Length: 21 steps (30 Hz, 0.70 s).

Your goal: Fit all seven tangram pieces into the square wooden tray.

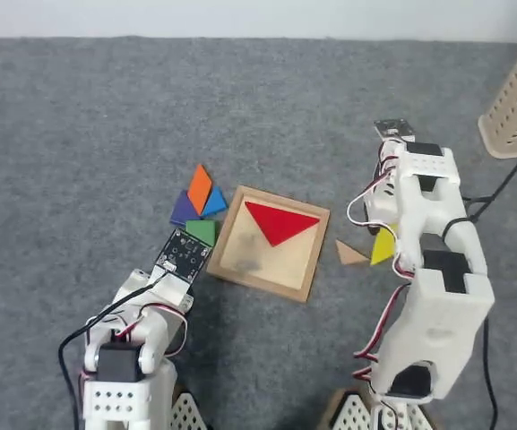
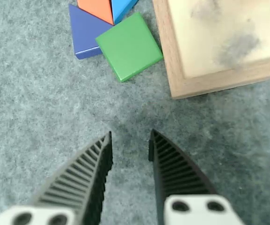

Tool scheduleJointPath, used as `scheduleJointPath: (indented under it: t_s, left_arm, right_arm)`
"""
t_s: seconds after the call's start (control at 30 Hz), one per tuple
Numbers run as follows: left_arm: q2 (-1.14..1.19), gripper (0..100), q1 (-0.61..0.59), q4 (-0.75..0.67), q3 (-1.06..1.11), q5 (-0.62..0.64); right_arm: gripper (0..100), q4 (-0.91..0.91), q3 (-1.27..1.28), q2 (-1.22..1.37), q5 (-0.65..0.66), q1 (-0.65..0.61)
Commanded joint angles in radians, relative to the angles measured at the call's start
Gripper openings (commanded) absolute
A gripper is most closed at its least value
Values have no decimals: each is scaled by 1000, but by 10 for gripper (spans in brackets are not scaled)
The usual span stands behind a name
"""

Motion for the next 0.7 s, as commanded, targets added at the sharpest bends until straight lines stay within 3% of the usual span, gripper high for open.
scheduleJointPath:
  t_s: [0.0, 0.23, 0.4, 0.67]
  left_arm:
    - [-21, 119, -5, -2, -12, 11]
    - [-21, 119, -5, -2, -12, 11]
    - [-21, 119, -5, -2, -12, 11]
    - [-21, 119, -5, -2, -12, 11]
  right_arm:
    - [132, 24, 12, -64, -17, -38]
    - [143, 73, 12, -157, -18, -51]
    - [281, 148, 8, -205, -48, -51]
    - [268, 174, 101, -303, -123, -58]
